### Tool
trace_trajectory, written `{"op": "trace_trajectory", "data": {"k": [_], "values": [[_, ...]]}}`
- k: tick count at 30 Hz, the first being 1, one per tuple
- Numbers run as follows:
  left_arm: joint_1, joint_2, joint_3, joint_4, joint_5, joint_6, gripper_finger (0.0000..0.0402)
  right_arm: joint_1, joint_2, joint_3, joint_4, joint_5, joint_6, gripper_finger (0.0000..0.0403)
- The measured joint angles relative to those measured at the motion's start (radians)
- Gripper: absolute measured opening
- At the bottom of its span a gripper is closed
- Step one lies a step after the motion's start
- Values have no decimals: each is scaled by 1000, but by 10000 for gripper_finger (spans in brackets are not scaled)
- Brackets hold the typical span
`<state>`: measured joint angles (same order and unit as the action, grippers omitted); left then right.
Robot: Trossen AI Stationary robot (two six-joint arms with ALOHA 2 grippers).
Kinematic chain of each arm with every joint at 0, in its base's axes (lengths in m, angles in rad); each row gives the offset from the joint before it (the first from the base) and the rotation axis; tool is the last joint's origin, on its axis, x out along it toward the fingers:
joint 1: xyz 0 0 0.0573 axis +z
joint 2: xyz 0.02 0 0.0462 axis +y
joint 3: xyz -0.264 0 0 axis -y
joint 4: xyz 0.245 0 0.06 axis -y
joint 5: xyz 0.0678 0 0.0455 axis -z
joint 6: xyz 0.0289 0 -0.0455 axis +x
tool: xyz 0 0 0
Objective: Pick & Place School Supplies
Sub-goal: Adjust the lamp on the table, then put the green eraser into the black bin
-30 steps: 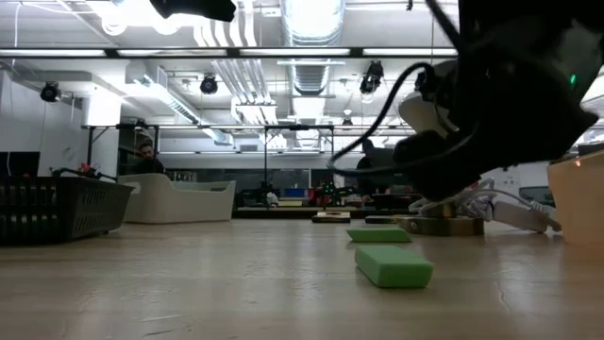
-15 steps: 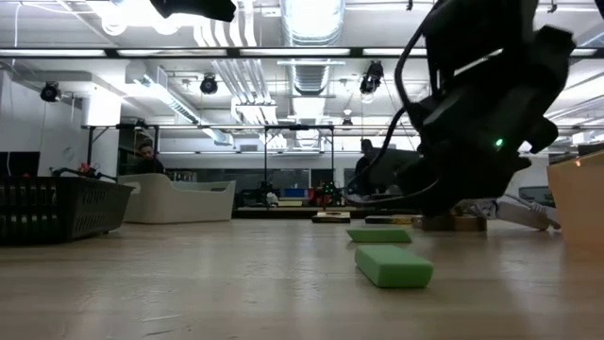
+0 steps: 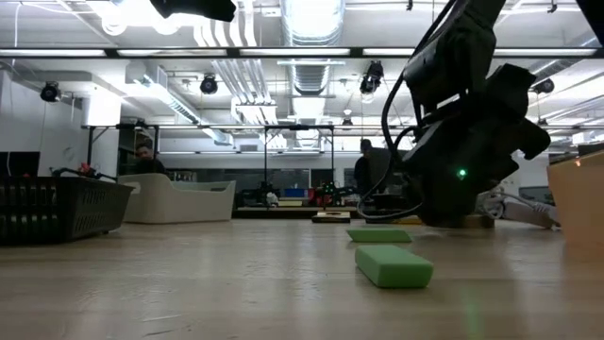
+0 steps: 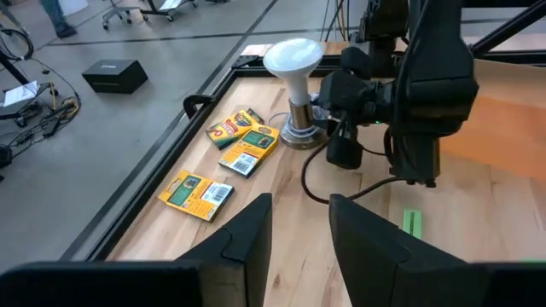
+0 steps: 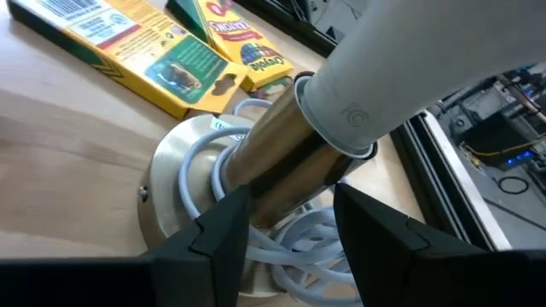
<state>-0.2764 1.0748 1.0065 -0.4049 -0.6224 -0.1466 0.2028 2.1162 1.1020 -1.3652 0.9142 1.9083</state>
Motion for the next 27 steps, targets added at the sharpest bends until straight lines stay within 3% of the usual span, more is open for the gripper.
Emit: {"op": "trace_trajectory", "data": {"k": [13,15,21,27], "values": [[0,0,0,0,0,-9,124,115,-48,292,-205,-2,-34,166],[0,0,0,0,0,-9,124,146,-86,339,-205,1,-152,166],[0,0,0,4,-8,-9,124,237,-229,434,-127,-2,-724,166],[2,0,0,14,-23,-9,124,274,-446,381,150,-52,-915,166]]}}
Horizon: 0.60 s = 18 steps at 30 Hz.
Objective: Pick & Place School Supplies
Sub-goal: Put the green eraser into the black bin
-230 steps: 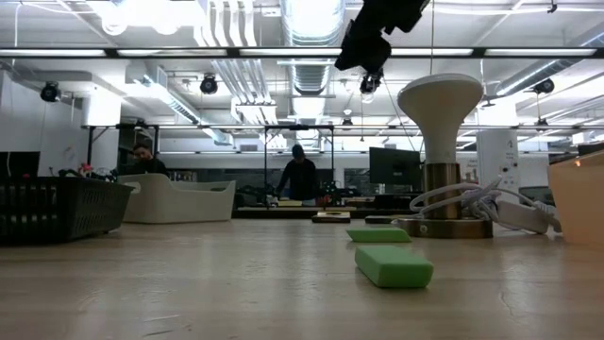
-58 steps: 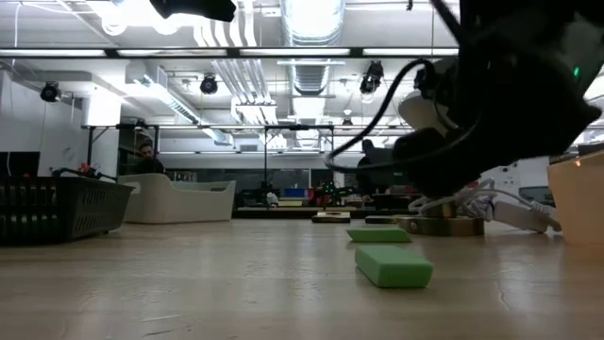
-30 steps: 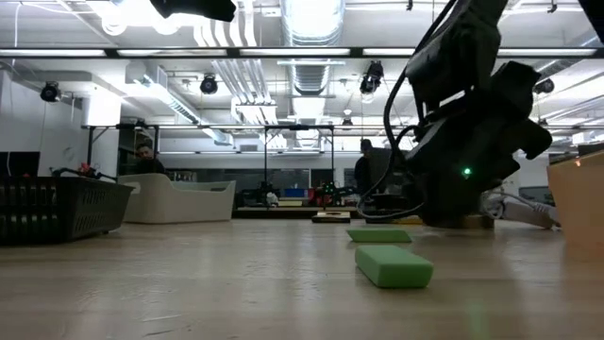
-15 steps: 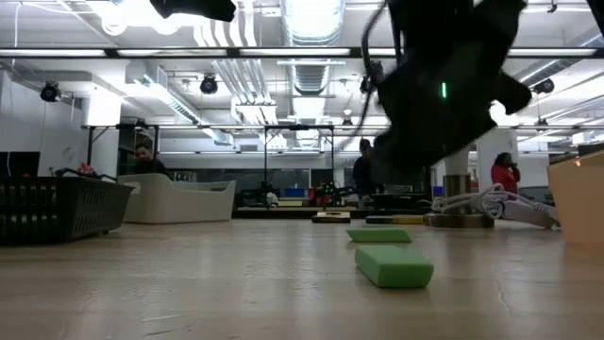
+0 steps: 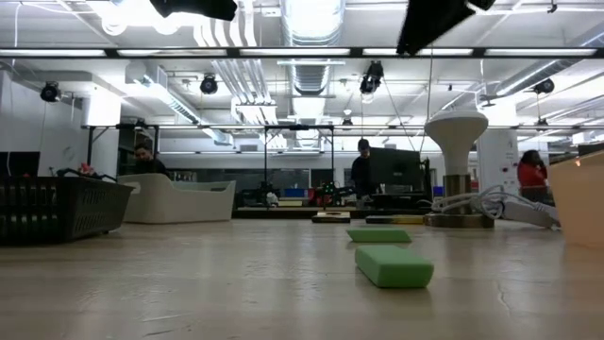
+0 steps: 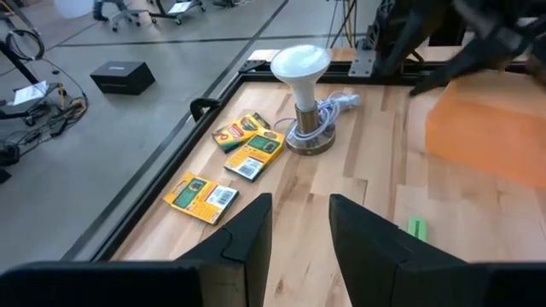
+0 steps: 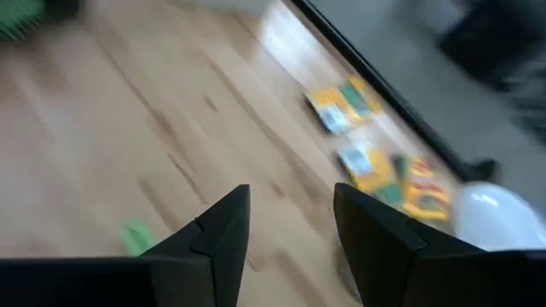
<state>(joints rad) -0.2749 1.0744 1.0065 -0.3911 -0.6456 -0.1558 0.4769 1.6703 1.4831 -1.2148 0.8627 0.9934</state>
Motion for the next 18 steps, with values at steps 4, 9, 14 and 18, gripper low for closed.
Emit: {"op": "trace_trajectory", "data": {"k": [4,9,14,18], "values": [[0,0,0,7,-2,0,124,11,-154,-94,213,-3,-80,166],[0,0,0,9,-2,-6,124,6,-304,-287,546,-30,-177,166],[-1,0,0,15,-2,-12,124,-4,-355,-523,985,-163,-254,166],[-1,0,0,15,-2,-18,124,-3,-359,-649,1106,-346,-313,166]]}}
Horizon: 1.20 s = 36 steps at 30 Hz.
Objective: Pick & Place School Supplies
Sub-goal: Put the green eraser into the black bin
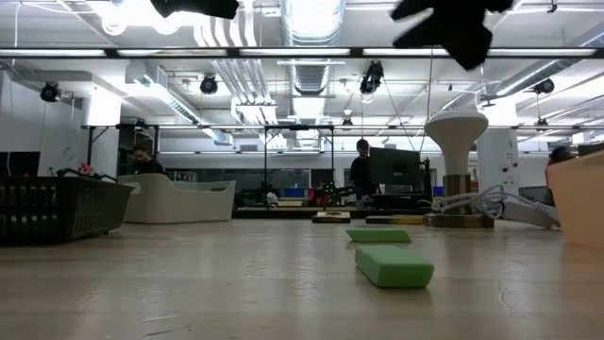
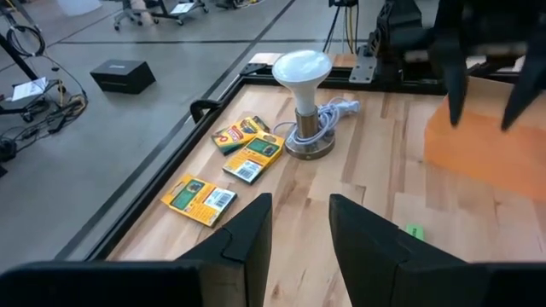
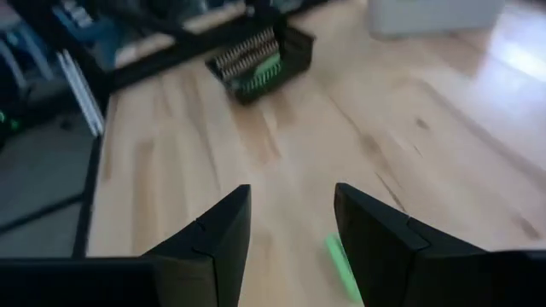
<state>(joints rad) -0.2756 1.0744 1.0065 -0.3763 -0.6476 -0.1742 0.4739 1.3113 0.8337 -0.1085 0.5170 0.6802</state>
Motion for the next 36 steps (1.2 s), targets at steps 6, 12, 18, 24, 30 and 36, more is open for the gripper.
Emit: {"op": "trace_trajectory", "data": {"k": [6,12,18,24,30,36], "values": [[0,0,0,1,0,-2,124,-1,25,-76,0,-1,7,166],[1,0,-1,3,-1,-3,124,-8,96,-86,1,-2,-89,166],[1,0,-17,2,-9,-20,124,-8,213,-86,25,-3,-116,166],[1,0,-32,3,-10,-42,124,-8,312,-68,44,-2,-118,165],[1,0,-46,17,-16,-44,124,-11,380,-55,95,-2,-212,154],[1,4,-46,18,-17,-45,124,-37,415,-41,122,-1,-221,141]]}}
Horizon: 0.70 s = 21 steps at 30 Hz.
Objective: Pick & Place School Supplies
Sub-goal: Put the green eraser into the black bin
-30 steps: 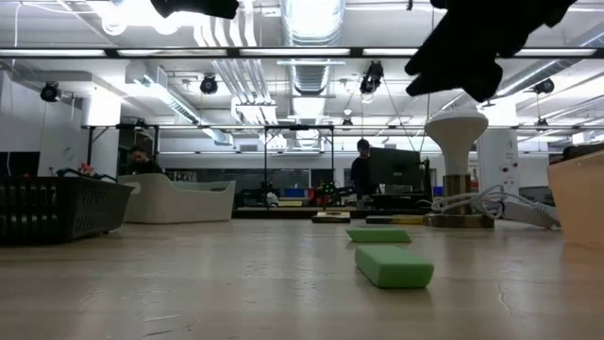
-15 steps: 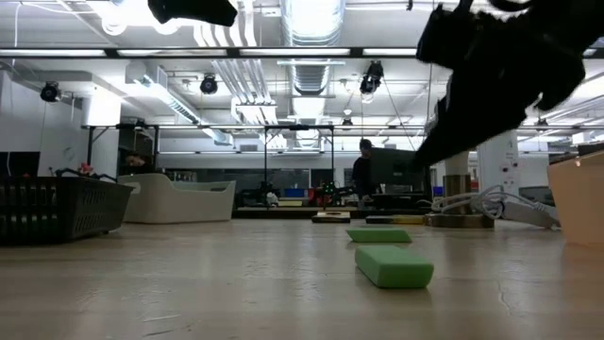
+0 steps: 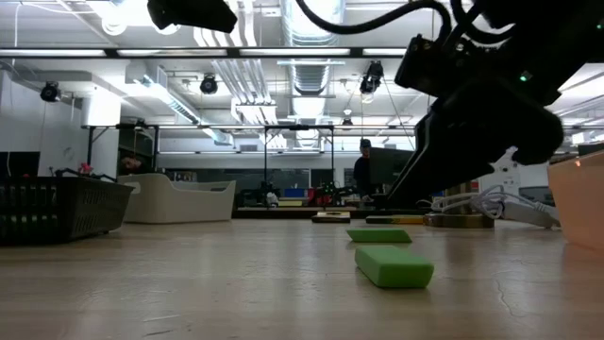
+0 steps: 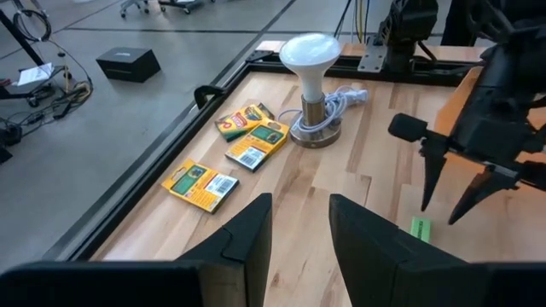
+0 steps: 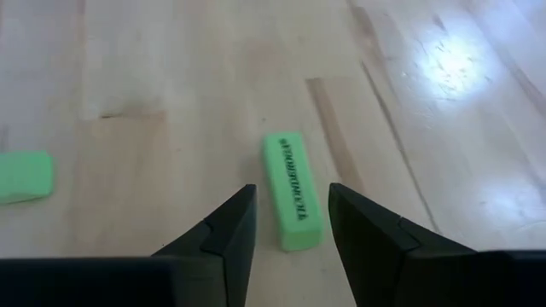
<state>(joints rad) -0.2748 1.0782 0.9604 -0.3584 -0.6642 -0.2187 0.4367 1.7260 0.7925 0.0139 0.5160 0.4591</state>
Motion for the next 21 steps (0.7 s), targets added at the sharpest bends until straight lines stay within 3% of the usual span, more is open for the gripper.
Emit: {"op": "trace_trajectory", "data": {"k": [21], "values": [[0,0,0,-1,-8,4,124,-52,25,0,29,-80,1,130]]}}
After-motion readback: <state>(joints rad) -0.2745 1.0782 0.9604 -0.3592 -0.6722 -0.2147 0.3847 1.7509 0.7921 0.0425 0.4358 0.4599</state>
